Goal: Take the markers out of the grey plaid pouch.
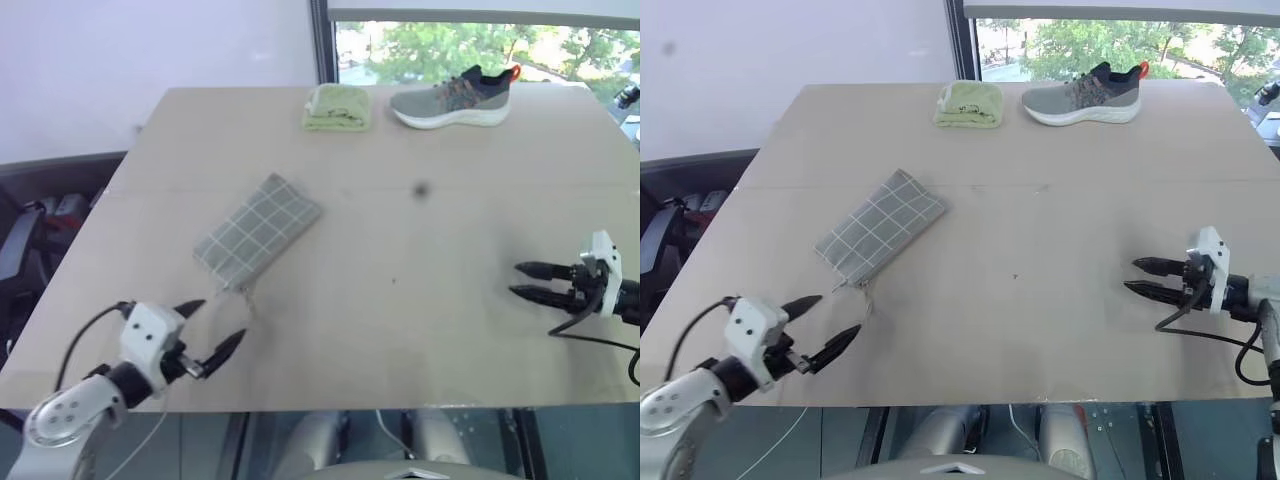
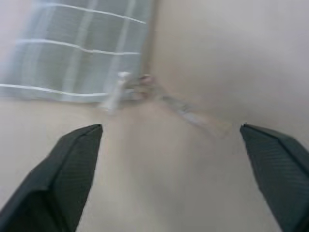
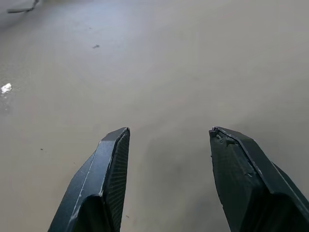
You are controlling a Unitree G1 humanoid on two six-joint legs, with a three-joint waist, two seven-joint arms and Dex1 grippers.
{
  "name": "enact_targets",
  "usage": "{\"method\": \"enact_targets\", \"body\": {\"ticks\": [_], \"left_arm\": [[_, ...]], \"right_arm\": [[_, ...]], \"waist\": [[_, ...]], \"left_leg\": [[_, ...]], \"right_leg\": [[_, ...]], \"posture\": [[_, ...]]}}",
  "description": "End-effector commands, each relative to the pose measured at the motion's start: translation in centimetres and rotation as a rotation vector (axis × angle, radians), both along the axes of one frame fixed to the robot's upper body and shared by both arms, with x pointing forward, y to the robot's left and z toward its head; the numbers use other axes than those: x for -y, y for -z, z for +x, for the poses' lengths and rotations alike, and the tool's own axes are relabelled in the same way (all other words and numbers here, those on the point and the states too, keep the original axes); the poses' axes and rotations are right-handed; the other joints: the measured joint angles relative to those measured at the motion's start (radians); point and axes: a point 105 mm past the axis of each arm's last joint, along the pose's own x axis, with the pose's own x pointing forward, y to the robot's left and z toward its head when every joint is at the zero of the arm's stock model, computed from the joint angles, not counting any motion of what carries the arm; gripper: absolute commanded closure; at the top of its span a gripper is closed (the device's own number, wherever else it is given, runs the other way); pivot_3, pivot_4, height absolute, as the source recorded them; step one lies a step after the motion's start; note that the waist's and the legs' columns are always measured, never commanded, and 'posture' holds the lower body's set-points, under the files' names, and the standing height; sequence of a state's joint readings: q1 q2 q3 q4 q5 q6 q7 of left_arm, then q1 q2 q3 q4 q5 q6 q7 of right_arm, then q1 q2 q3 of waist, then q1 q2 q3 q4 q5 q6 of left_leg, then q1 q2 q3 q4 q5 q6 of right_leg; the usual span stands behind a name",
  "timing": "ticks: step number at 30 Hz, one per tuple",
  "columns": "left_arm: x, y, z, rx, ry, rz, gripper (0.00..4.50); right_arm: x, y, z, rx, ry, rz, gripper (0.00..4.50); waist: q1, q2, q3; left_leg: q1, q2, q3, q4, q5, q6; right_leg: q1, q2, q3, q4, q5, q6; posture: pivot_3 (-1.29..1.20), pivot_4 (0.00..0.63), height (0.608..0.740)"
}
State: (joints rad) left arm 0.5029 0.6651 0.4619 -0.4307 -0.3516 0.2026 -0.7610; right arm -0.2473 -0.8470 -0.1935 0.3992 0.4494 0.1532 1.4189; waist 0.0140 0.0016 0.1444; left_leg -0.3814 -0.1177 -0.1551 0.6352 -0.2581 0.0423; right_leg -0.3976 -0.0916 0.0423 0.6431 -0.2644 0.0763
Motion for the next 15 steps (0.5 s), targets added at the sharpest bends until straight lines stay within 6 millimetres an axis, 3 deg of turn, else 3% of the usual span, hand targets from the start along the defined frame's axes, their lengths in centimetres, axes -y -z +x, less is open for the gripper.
{"method": "enact_targets", "body": {"ticks": [1, 7, 10, 15], "left_arm": [[-2.2, -1.2, 0.8, 0.09, -0.009, 0.184, 0.02], [-2.9, -0.6, 3.3, 0.205, 0.064, 0.508, 0.02], [-3.8, -1.3, 5.4, 0.314, 0.073, 0.681, 0.02], [-1.4, -0.1, 6.9, 0.397, 0.223, 0.764, 0.02]], "right_arm": [[-0.3, -1.7, 0.0, 0.061, -0.011, 0.006, 1.87], [-0.9, -2.0, -0.1, 0.076, -0.022, 0.008, 1.87], [-1.2, -2.4, -0.2, 0.088, -0.021, 0.015, 1.87], [-1.4, -2.8, -0.4, 0.099, -0.021, 0.012, 1.87]], "waist": [[0.001, 0.0, 0.0], [0.001, 0.0, 0.0], [0.001, 0.0, 0.0], [-0.001, 0.0, 0.0]], "left_leg": [[0.0, 0.0, 0.0, 0.0, 0.0, 0.001], [0.0, 0.0, 0.0, 0.001, 0.0, 0.0], [0.0, 0.0, -0.001, 0.0, 0.0, 0.0], [0.0, -0.001, 0.001, 0.0, 0.0, 0.0]], "right_leg": [[0.0, 0.0, 0.0, 0.0, 0.0, 0.0], [0.0, 0.0, 0.0, 0.0, 0.0, 0.0], [0.0, 0.0, -0.001, 0.0, 0.0, 0.0], [-0.001, -0.001, 0.001, 0.0, 0.0, 0.0]], "posture": [[0.0, 0.15, 0.74], [0.0, 0.15, 0.74], [0.0, 0.15, 0.74], [0.0, 0.15, 0.74]]}}
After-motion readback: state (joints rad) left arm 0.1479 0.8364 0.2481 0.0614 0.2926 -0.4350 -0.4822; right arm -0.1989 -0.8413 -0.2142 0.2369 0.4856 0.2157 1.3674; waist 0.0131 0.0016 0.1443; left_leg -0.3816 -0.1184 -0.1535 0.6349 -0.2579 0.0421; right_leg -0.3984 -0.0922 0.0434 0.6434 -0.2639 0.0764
